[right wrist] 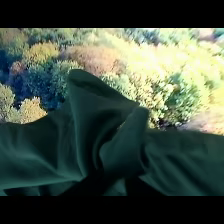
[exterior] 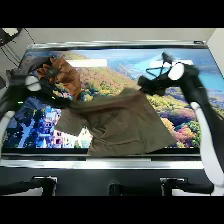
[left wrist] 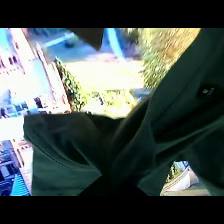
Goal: Fold the shirts.
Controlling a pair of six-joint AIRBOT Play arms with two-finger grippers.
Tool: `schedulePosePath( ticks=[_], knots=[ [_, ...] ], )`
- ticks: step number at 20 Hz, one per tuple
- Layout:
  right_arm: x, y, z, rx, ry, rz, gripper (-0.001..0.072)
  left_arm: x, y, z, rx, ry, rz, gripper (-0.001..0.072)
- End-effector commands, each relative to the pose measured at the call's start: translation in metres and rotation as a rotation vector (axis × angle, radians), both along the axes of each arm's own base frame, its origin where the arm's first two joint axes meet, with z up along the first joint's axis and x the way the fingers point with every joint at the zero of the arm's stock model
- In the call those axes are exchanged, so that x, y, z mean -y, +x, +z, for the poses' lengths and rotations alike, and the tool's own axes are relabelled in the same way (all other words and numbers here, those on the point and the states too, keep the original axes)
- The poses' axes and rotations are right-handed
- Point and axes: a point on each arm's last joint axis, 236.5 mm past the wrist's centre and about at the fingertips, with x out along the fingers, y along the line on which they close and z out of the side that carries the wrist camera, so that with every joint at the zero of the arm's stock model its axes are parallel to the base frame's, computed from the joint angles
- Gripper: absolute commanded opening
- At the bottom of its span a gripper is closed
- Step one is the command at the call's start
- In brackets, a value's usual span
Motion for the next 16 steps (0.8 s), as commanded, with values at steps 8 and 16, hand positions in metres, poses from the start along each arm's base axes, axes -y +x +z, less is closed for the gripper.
schedulePosePath(
  ticks=[8,16],
  knots=[
    [0.072,-0.129,-0.036,-0.543,0.082,0.227,0.062,-0.001,-0.007,-0.078,-0.192,0.016,-0.036,0.003],
    [-0.004,-0.283,-0.12,-0.596,0.239,0.081,0.0693,0.0,-0.004,-0.078,-0.18,0.014,-0.034,0.003]
  ],
)
